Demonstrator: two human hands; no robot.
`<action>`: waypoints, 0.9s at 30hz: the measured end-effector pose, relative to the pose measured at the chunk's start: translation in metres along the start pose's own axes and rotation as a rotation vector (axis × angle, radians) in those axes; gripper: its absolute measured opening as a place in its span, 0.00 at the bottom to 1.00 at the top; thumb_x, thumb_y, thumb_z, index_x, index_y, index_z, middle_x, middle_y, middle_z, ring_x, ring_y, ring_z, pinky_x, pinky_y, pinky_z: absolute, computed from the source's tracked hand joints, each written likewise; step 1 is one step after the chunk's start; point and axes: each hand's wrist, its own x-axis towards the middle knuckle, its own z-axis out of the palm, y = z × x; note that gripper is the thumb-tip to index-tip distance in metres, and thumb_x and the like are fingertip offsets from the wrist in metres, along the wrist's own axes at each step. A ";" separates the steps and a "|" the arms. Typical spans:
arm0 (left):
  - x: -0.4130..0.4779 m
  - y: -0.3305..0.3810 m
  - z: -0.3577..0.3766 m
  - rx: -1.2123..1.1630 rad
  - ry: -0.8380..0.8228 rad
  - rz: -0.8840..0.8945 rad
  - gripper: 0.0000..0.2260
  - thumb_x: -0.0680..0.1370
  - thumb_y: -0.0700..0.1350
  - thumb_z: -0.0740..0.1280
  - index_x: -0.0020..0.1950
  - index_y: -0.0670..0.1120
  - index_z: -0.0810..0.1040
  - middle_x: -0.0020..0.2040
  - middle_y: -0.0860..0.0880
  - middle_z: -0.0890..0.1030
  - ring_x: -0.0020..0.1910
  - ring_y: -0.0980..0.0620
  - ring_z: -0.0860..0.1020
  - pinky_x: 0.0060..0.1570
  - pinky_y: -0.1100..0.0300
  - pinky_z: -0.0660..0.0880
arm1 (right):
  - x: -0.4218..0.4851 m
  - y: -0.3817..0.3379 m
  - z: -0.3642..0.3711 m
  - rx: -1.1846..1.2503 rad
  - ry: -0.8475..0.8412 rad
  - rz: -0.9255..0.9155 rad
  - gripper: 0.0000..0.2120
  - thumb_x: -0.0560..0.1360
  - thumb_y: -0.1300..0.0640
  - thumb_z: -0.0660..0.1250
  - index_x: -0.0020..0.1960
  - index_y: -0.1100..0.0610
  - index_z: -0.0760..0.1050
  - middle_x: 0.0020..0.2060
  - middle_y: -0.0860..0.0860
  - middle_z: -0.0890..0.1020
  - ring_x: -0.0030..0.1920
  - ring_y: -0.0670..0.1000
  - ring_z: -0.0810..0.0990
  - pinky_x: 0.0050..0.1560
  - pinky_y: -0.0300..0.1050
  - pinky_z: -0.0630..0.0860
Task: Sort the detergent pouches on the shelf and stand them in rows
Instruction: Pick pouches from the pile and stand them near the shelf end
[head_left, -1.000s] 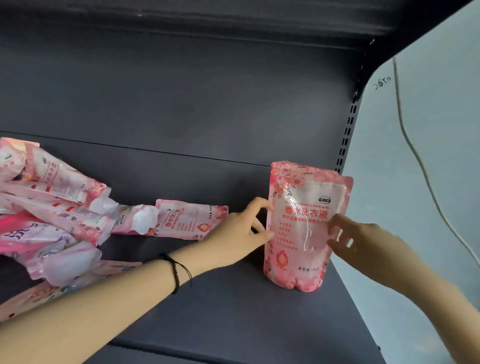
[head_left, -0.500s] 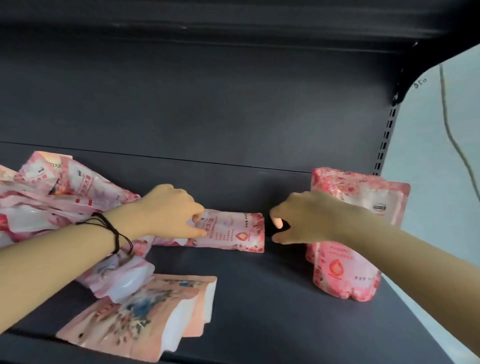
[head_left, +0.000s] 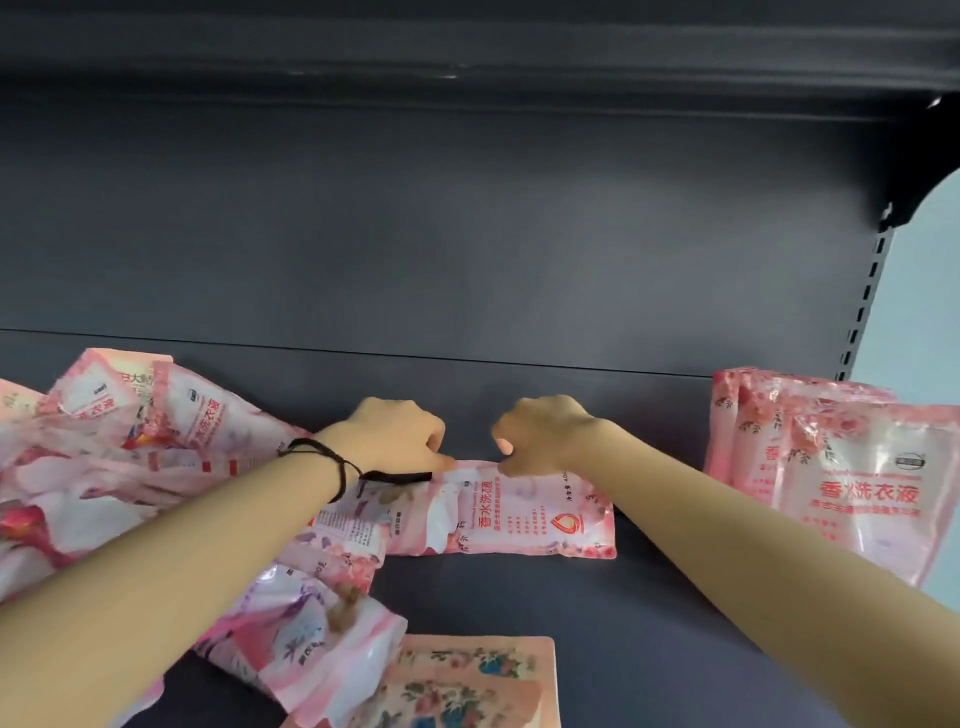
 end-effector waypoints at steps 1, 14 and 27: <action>0.005 0.000 0.004 -0.044 -0.004 -0.017 0.20 0.74 0.68 0.58 0.53 0.55 0.77 0.49 0.55 0.80 0.49 0.52 0.77 0.41 0.58 0.67 | 0.009 -0.002 0.005 0.047 0.016 0.011 0.15 0.78 0.49 0.60 0.61 0.54 0.76 0.53 0.52 0.81 0.51 0.55 0.80 0.43 0.45 0.74; 0.039 0.004 0.054 -0.499 -0.324 -0.317 0.20 0.75 0.60 0.63 0.31 0.46 0.69 0.29 0.50 0.70 0.26 0.52 0.67 0.26 0.62 0.61 | 0.062 -0.026 0.074 0.490 0.124 0.228 0.06 0.75 0.69 0.61 0.50 0.64 0.75 0.49 0.60 0.80 0.49 0.61 0.80 0.41 0.47 0.72; 0.033 0.014 0.039 -0.903 -0.121 -0.342 0.09 0.76 0.45 0.68 0.46 0.38 0.81 0.38 0.44 0.78 0.37 0.49 0.73 0.38 0.58 0.72 | 0.044 0.007 0.065 0.743 0.224 0.323 0.16 0.71 0.72 0.58 0.50 0.63 0.81 0.50 0.59 0.83 0.49 0.60 0.81 0.48 0.48 0.79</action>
